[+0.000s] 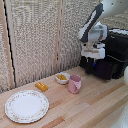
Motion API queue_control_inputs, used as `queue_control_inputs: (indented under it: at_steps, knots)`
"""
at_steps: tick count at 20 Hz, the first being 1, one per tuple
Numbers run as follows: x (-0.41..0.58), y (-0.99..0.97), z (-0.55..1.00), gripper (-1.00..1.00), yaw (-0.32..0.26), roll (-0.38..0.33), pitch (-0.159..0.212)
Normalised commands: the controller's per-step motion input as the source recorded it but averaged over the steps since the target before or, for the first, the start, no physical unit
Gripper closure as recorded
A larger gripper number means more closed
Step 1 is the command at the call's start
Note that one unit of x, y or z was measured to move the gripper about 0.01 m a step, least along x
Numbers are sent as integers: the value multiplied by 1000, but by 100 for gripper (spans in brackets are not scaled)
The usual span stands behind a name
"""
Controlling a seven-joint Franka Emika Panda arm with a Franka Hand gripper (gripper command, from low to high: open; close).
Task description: Carefully navigate your gripper to the air fryer's handle. Confidently seize the handle using your gripper. Gradually bring the handle toward yourself to access the air fryer.
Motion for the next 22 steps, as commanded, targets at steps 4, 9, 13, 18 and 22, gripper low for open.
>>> queue_control_inputs:
  at_steps: [4,9,13,18,22]
  knots:
    - [-216,883,-24,100,0,-88,-34]
    - [-135,949,0,100,0,-15,-87]
    - [-78,963,0,100,-11,-6,-63]
    - [37,347,41,-100,-18,-63,-1]
    - [58,-14,576,-100,-116,-218,35]
